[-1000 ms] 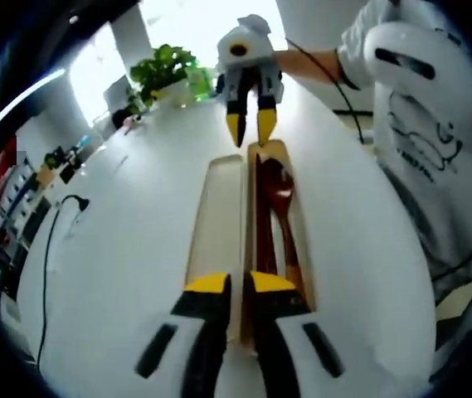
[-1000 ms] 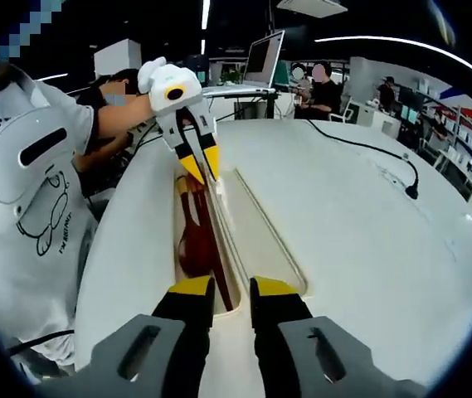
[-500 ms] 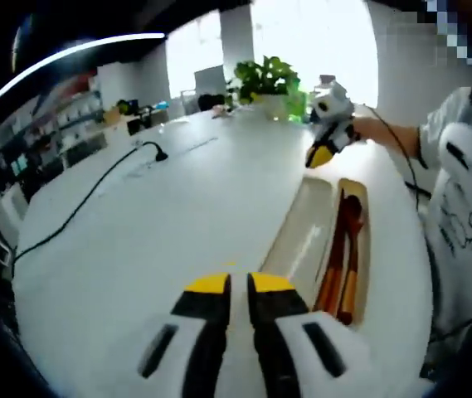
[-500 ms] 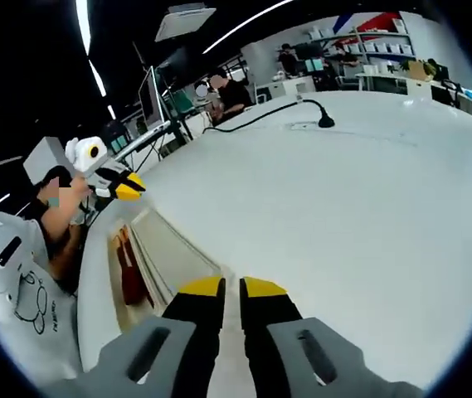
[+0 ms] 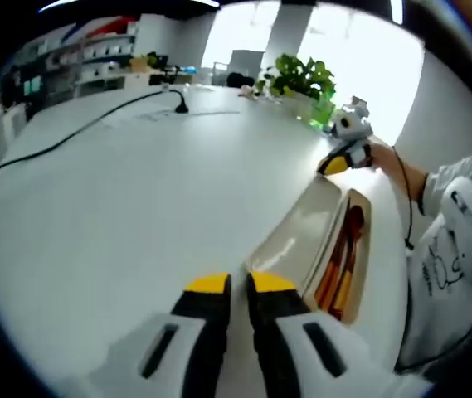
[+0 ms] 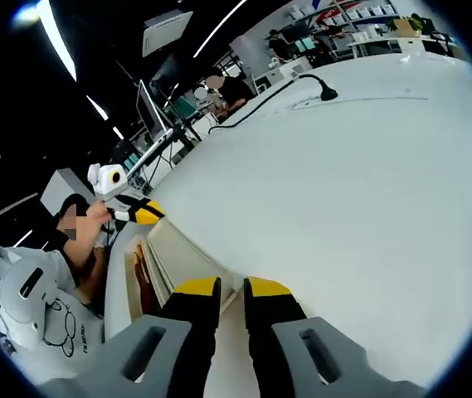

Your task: Arrange the utensils inside the cutlery case until each visible utensil rests in its matching compartment.

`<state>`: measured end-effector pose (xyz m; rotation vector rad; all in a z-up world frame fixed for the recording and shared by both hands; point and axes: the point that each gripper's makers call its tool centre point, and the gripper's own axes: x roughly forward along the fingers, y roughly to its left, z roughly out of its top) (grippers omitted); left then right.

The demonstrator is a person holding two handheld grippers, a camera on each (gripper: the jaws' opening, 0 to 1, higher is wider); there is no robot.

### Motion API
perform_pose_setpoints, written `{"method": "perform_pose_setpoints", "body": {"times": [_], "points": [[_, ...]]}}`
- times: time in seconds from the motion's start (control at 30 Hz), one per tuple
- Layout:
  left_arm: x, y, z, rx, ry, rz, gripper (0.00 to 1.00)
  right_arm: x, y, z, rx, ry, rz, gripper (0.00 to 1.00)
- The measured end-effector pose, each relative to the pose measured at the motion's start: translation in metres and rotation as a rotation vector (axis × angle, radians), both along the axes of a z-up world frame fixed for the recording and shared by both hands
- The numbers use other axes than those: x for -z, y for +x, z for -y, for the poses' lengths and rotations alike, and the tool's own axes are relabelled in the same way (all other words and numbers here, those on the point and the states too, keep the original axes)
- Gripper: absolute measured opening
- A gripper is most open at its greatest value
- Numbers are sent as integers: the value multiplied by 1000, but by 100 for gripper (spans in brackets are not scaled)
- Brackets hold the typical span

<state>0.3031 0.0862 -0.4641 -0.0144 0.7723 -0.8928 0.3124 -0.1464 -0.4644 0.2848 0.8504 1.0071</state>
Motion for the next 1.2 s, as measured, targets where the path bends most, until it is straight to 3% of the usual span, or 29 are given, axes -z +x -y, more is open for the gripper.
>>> {"method": "perform_pose_setpoints", "body": {"times": [0.17, 0.37, 0.73, 0.87, 0.97, 1.1, 1.2], "points": [[0, -7, 7, -11, -86, -78, 10, 0, -2, 0, 7, 18, -19, 9], [0, -7, 11, -22, -126, -101, 10, 1, -4, 0, 0, 14, -8, 5], [0, -1, 11, -35, -99, -65, 3, -2, -4, 2, -17, -13, 84, 3], [-2, 2, 10, -45, -91, -46, 2, -2, 2, 4, -9, -48, 151, 0], [-3, 0, 16, -39, -108, -54, 2, -7, -2, -3, -31, -18, 136, 0], [-2, 1, 16, -45, -101, -49, 2, -11, 0, 0, -33, -45, 184, 0], [-2, 1, 16, -47, -97, -51, 2, -14, 1, 12, -6, -38, 145, 7]]}}
